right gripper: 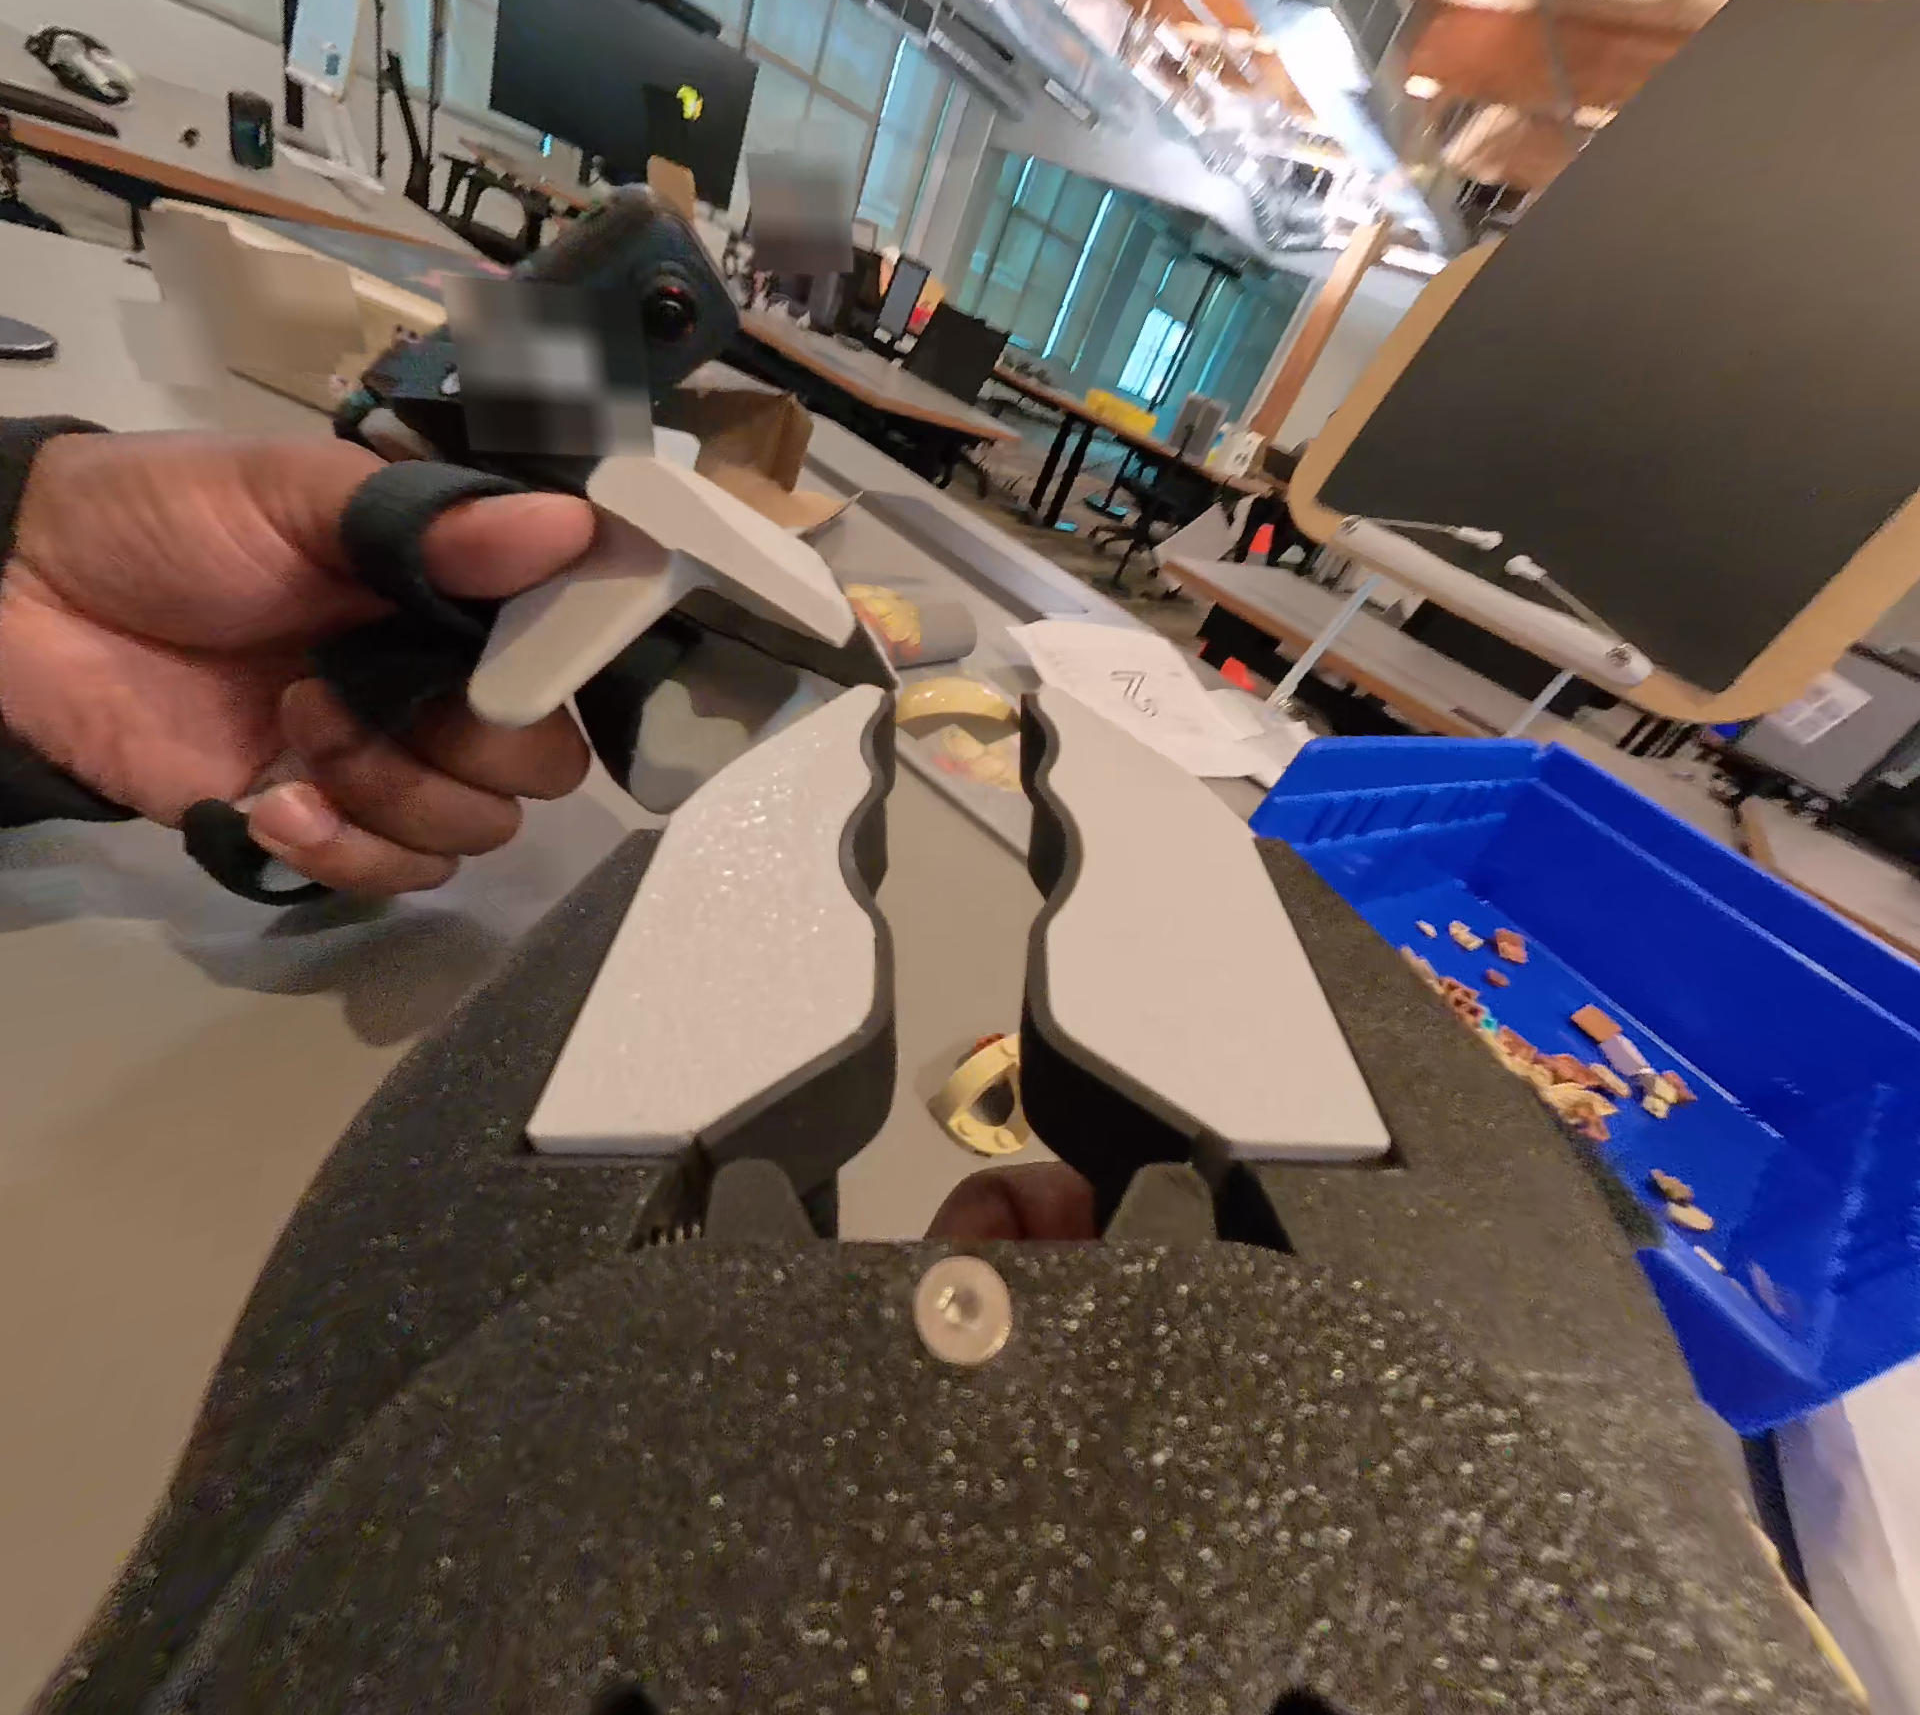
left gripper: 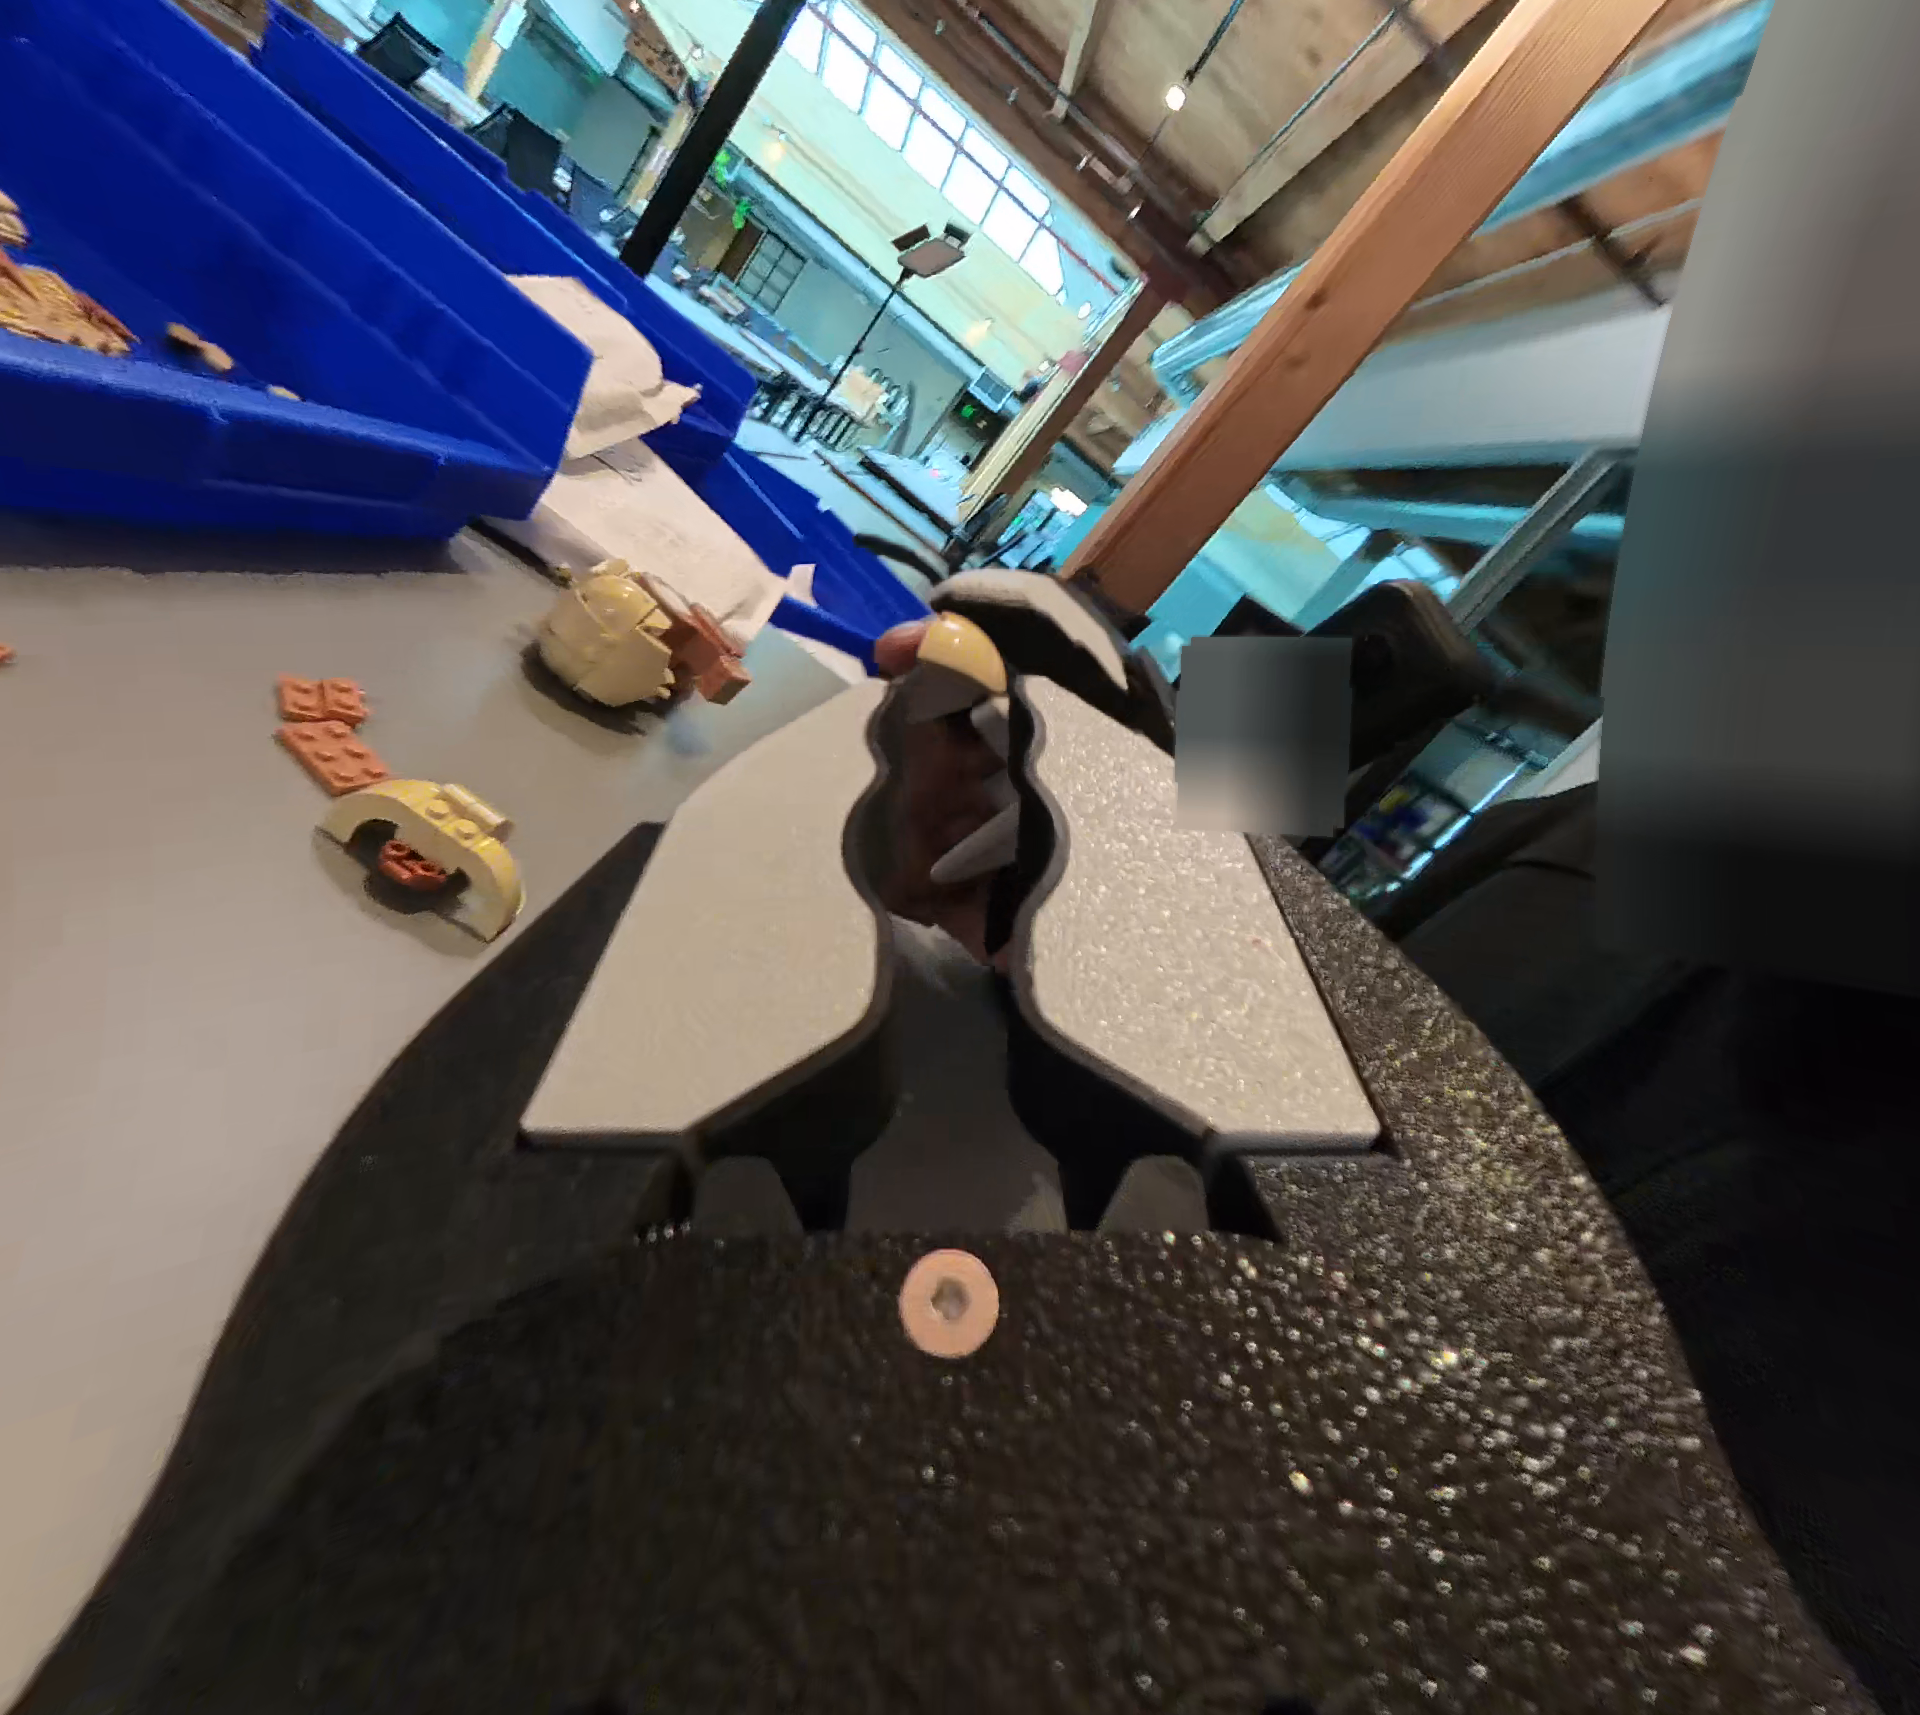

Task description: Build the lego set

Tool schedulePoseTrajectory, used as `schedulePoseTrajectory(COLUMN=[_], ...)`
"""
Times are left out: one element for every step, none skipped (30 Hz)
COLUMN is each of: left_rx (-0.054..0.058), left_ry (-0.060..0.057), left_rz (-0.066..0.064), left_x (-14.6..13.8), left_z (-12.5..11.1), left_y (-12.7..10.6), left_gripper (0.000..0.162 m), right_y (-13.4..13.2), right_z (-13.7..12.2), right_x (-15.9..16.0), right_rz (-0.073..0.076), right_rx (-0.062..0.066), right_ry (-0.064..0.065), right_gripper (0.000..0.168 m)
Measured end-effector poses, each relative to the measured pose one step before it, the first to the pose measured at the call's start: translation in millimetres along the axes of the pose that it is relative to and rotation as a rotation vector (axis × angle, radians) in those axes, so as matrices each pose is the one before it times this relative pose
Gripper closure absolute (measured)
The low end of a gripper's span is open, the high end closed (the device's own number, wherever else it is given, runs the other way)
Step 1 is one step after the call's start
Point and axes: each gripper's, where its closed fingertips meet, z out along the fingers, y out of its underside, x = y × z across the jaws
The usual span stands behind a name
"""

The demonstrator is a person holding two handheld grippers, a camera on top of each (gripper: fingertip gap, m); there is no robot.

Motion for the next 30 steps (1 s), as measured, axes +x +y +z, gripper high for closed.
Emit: schedulePoseTrajectory(left_rx=[-0.0225, -0.0263, -0.0274, -0.024, -0.0194, -0.0119, 0.007, 0.0052, 0.0038, 0.0046, 0.0055, 0.0118, 0.0148, 0.0146, 0.0076, 0.0003, -0.004, -0.0045, 0.0005, 0.0056, 0.0048, 0.0018, -0.0003, -0.0029, -0.0032, -0.0018, -0.0008, 0.002, 0.0031, 0.0022], left_ry=[-0.0181, -0.0203, -0.0198, -0.017, -0.0101, 0.0009, 0.007, 0.0104, 0.0157, 0.0182, 0.0163, 0.0226, 0.0252, 0.0214, 0.0094, -0.0011, -0.005, -0.0007, 0.0063, 0.01, 0.0077, 0.0038, -0.0022, -0.0091, -0.0106, -0.009, -0.0059, -0.003, -0.0002, -0.0006], left_rz=[0.014, 0.0027, -0.0046, -0.0095, -0.015, -0.0175, -0.0198, -0.0213, -0.0231, -0.0211, -0.0183, -0.0215, -0.0243, -0.0217, -0.0125, 0.0004, 0.0059, 0.0037, 0.0009, -0.0004, -0.0005, 0.0016, 0.0036, 0.0045, 0.0063, 0.0071, 0.0042, 0.0006, -0.0015, 0.001], left_x=[1.96, 0.94, 0.31, -0.12, 0.2, 0.97, 1.16, 0.66, 0.94, 1.17, 0.77, 1.8, 2.18, 1.89, 0.48, -0.44, -0.62, -0.05, 0.92, 1.49, 0.85, -0.01, -0.92, -2.16, -2.63, -2.47, -2.06, -1.72, -1.13, -0.78], left_z=[-0.78, 0.02, 0.86, 1.37, 1.53, 1.8, 0.59, 0.15, 0.04, 0.05, -0.02, -0.32, -0.53, -0.75, -0.73, -0.55, -0.16, -0.04, 0.03, -0.03, -0.16, -0.35, -0.36, -0.46, -0.53, -0.56, -0.7, -0.82, -0.82, -0.82], left_y=[1.65, 2.91, 3.85, 4.23, 4.27, 3.46, 0.99, 0.94, 0.86, 0.62, 0.37, -0.77, -1.49, -1.78, -0.61, 0.43, 1.12, 1.36, 0.61, -0.04, -0.05, 0.25, 0.42, 0.78, 0.65, 0.27, -0.15, -0.78, -1.32, -1.45], left_gripper=[0.144, 0.143, 0.142, 0.141, 0.14, 0.139, 0.139, 0.139, 0.139, 0.14, 0.139, 0.139, 0.139, 0.14, 0.14, 0.14, 0.14, 0.14, 0.14, 0.14, 0.14, 0.14, 0.14, 0.14, 0.14, 0.14, 0.14, 0.14, 0.14, 0.14], right_y=[-1.56, -0.54, 0.11, 0.39, 0.19, 0.25, -0.15, -0.25, -0.05, -0.11, 0.37, 0.54, 0.21, -0.44, -1.26, -1.75, -1.52, -1.0, -0.55, -0.19, 0.11, 0.08, 0.16, 0.22, 0.96, 1.55, 1.66, 1.39, 0.81, 0.83], right_z=[-2.1, -1.63, -1.14, -0.84, -0.8, -0.69, -0.99, -1.14, -0.92, -0.66, -0.37, -0.18, -0.1, -0.11, -0.11, -0.08, 0.07, 0.31, 0.42, 0.77, 0.89, 0.95, 0.98, 1.17, 1.36, 1.63, 1.75, 1.49, 1.35, 1.22], right_x=[0.5, -0.54, -1.52, -1.73, -1.4, -1.17, -0.19, -0.37, -0.92, -0.82, -1.59, -2.05, -1.86, -1.76, -1.82, -1.88, -1.71, -2.08, -2.22, -2.14, -1.51, -0.98, -0.55, -0.43, -0.53, -0.54, -0.4, -0.2, -0.16, -0.28], right_rz=[-0.007, -0.0039, -0.0039, -0.0081, -0.0157, -0.0203, -0.0212, -0.0158, -0.0112, -0.0096, -0.0127, -0.0158, -0.0185, -0.0209, -0.0214, -0.0198, -0.0173, -0.0144, -0.0107, -0.0081, -0.0062, -0.0026, 0.003, 0.0082, 0.0107, 0.0104, 0.0084, 0.0067, 0.0056, 0.0056], right_rx=[0.0168, 0.0111, 0.006, 0.0007, -0.002, -0.0035, 0.0001, 0.0015, 0.0003, 0.0001, -0.0025, -0.0039, -0.0018, 0.0004, 0.004, 0.0063, 0.0057, 0.0037, 0.0015, -0.0004, -0.0016, -0.0007, 0.0, -0.0003, -0.0039, -0.0064, -0.008, -0.0069, -0.0044, -0.0042], right_ry=[0.019, 0.0138, 0.0074, 0.0083, 0.0107, 0.0135, 0.0167, 0.0117, 0.0057, 0.0056, 0.0, -0.0016, 0.0015, 0.0029, 0.0023, 0.0009, 0.0011, -0.0016, -0.0038, -0.0049, -0.003, -0.0019, -0.0026, -0.0037, -0.0053, -0.0052, -0.0041, -0.0018, -0.0011, -0.0016], right_gripper=[0.146, 0.146, 0.146, 0.146, 0.146, 0.146, 0.146, 0.146, 0.146, 0.146, 0.146, 0.146, 0.146, 0.146, 0.146, 0.146, 0.146, 0.146, 0.146, 0.146, 0.146, 0.146, 0.146, 0.146, 0.146, 0.146, 0.146, 0.146, 0.146, 0.146])
